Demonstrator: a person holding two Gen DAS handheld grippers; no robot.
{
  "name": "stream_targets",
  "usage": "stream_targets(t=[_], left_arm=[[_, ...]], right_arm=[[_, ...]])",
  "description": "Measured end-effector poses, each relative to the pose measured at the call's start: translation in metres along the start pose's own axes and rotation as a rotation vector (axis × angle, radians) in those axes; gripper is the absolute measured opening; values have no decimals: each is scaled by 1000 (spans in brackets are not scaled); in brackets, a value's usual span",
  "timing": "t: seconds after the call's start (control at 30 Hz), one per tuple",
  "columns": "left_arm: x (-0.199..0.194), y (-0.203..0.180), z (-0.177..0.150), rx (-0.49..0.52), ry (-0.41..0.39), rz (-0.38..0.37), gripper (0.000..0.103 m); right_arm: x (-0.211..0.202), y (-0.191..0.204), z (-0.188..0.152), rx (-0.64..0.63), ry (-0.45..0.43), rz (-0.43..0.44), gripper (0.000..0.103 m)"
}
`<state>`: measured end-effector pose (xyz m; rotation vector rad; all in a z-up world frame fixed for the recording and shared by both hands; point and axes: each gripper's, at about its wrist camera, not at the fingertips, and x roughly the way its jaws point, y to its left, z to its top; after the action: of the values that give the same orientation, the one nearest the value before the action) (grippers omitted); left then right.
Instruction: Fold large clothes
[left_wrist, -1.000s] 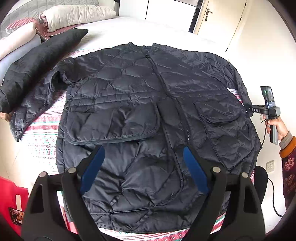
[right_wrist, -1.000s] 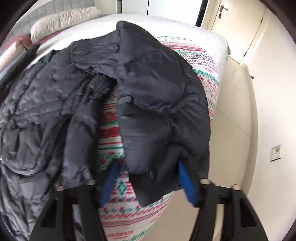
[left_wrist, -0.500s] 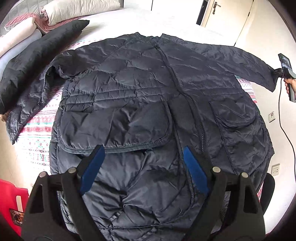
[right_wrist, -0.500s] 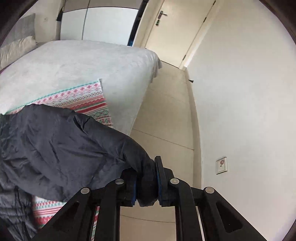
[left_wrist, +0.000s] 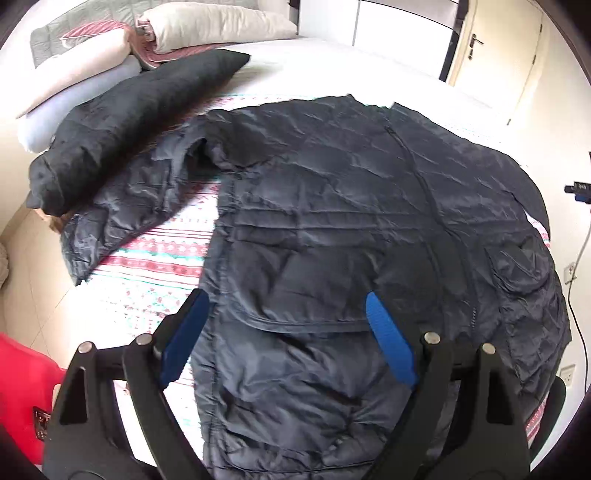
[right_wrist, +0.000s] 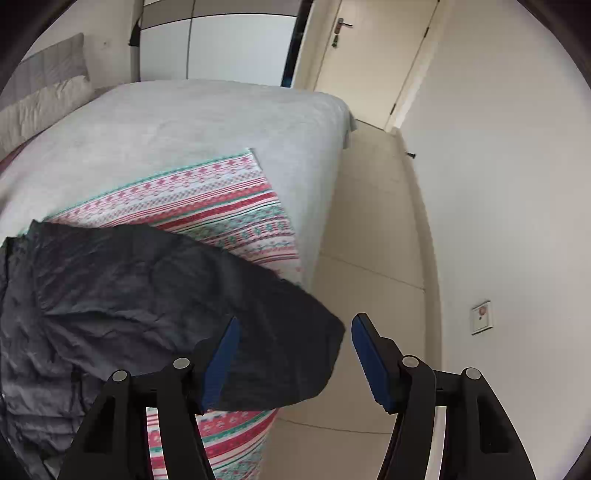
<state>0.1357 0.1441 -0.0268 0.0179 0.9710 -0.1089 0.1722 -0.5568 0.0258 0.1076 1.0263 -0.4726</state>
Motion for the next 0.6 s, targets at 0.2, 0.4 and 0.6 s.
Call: stream_targets(t=[0.2,0.4,0.6], left_arm=[[11,82,7,-130,-38,155,87],[44,201,0,-427,-45,238,87],[104,254,8,-482,0,278,74]], right_arm=[[-30,77,-49,-128,15,222,72],[-48,134,-100,-282,26,260,73],[-57,163,-130,-364,46,268,73]])
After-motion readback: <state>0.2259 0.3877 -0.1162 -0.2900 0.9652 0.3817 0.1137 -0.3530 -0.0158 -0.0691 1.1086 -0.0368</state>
